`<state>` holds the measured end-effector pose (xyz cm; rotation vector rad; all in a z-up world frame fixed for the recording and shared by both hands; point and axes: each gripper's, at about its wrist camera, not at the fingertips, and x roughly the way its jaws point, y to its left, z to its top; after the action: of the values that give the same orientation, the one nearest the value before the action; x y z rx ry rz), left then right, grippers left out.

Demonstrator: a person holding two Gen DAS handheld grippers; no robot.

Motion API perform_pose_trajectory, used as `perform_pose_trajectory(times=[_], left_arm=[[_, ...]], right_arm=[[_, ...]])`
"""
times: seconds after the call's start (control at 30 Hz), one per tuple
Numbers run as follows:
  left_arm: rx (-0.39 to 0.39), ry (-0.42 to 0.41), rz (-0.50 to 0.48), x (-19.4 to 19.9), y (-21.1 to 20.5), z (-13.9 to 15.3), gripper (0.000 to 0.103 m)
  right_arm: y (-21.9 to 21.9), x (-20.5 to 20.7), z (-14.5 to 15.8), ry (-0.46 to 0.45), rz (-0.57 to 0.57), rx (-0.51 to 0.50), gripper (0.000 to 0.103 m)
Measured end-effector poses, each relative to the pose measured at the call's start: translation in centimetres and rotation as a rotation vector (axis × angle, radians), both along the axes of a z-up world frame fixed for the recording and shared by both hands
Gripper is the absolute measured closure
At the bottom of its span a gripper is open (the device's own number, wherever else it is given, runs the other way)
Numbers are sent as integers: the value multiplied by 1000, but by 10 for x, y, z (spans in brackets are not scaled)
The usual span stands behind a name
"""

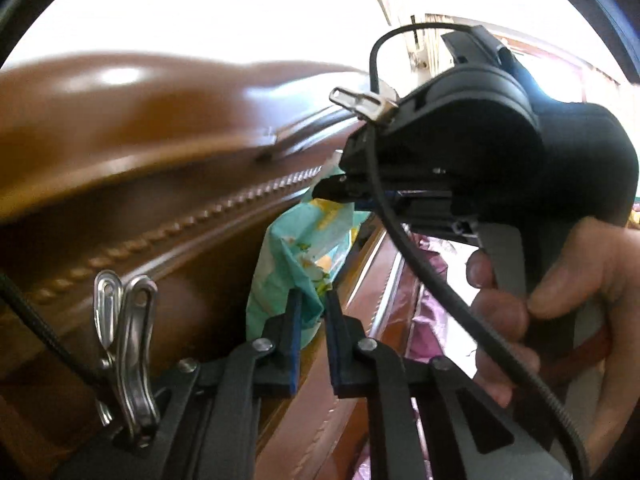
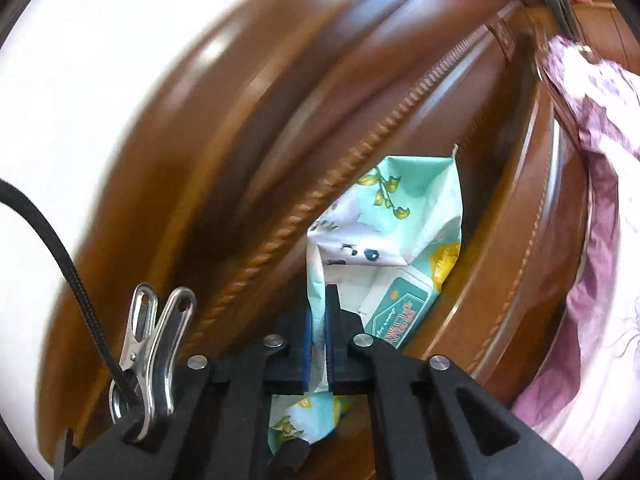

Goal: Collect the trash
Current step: 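Close the right gripper on the teal printed wet-wipes packet, then lift the teal packet with the right gripper and carry it toward the red bin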

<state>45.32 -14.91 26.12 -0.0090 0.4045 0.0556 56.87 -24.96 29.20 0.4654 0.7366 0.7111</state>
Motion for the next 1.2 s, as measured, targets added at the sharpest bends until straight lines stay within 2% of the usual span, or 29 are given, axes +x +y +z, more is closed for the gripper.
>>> perform_pose_trajectory(times=[0.27, 0.43, 0.67, 0.8, 0.87, 1.0, 1.13, 1.2], left_arm=[[3, -61, -43, -54, -20, 45, 92], [7, -119, -75, -105, -36, 87, 92], [34, -255, -206, -205, -57, 151, 92], [126, -358, -283, -275, -68, 166, 92], [123, -385, -314, -308, -69, 172, 93], [64, -417, -381, -362, -60, 179, 93], [33, -477, -453, -413, -63, 173, 94], [-12, -494, -489, -436, -63, 167, 94]], right_arm=[[-20, -45, 47, -86, -20, -20, 98], [-29, -83, 96, -136, -40, -15, 98], [-70, -164, 184, -230, -55, -3, 98], [-97, -218, 228, -246, -23, 36, 98], [-112, -246, 242, -247, 0, 67, 98], [-135, -298, 252, -287, 19, 86, 98], [-152, -344, 244, -317, 20, 95, 98], [-161, -362, 236, -321, 20, 120, 98]])
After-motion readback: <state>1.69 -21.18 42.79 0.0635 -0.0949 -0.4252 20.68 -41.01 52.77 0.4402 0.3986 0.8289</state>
